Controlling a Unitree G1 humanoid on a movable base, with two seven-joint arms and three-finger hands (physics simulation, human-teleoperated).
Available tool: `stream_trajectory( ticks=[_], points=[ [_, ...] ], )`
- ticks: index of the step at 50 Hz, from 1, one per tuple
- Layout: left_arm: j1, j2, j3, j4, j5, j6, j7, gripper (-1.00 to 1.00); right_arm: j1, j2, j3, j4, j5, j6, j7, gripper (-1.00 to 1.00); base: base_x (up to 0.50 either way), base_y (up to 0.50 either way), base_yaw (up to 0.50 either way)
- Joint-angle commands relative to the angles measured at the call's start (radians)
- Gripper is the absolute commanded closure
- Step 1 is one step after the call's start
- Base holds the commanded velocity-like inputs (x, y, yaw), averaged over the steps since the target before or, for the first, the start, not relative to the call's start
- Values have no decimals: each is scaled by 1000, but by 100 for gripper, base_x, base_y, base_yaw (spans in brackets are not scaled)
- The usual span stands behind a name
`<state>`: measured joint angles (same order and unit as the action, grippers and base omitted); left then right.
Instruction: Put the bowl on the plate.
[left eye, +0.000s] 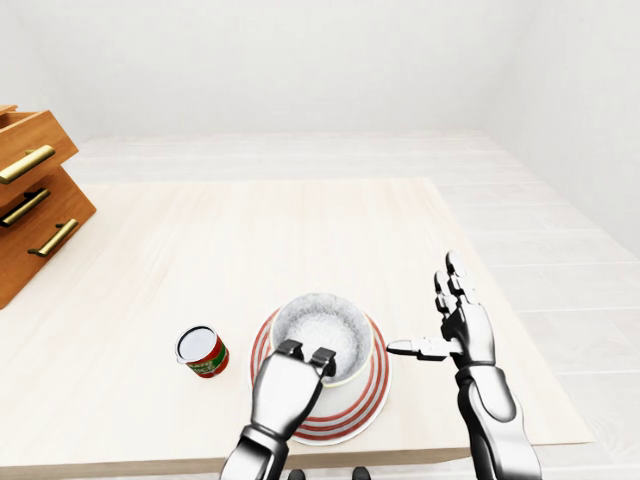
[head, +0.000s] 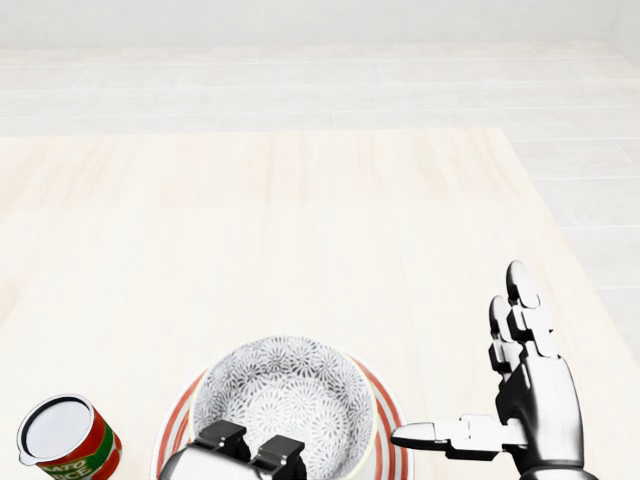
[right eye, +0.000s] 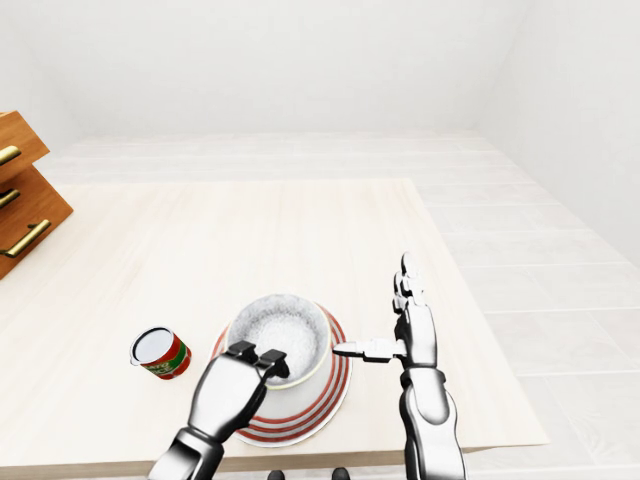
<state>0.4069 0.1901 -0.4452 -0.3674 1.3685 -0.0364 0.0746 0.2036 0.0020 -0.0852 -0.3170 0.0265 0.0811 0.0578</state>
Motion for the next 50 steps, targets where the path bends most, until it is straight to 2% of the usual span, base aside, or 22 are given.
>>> stream_trajectory(
  ticks=[1,9,11,18,22,32,40,44,50],
  points=[
    [10,5,-3,-16,-3,4,10,16,-2,0,2,11,-1,-7,-1,-100,0,0,0],
    [24,11,-11,-26,-6,15,8,-3,0,0,4,17,0,-14,-2,-100,0,0,0],
    [23,12,-10,-26,-10,16,7,-13,0,0,4,19,0,-16,-2,-100,0,0,0],
    [24,17,-12,-36,-10,21,0,-19,1,0,5,17,2,-15,-3,-100,0,0,0],
    [27,16,-10,-40,-17,24,-1,-45,-1,0,5,23,3,-18,-3,-100,0,0,0],
    [49,28,-12,-71,-14,31,-10,-44,0,0,5,23,4,-20,-4,-100,0,0,0],
    [82,45,-14,-124,-16,42,-26,-41,-2,-2,7,9,1,-7,-5,-100,0,0,0],
    [94,55,-5,-157,-21,48,-39,-33,-5,-2,6,3,1,-1,-5,-100,0,0,0],
    [115,61,0,-217,-19,55,-68,-38,-15,-3,6,-4,1,6,-6,-100,0,0,0]
  ],
)
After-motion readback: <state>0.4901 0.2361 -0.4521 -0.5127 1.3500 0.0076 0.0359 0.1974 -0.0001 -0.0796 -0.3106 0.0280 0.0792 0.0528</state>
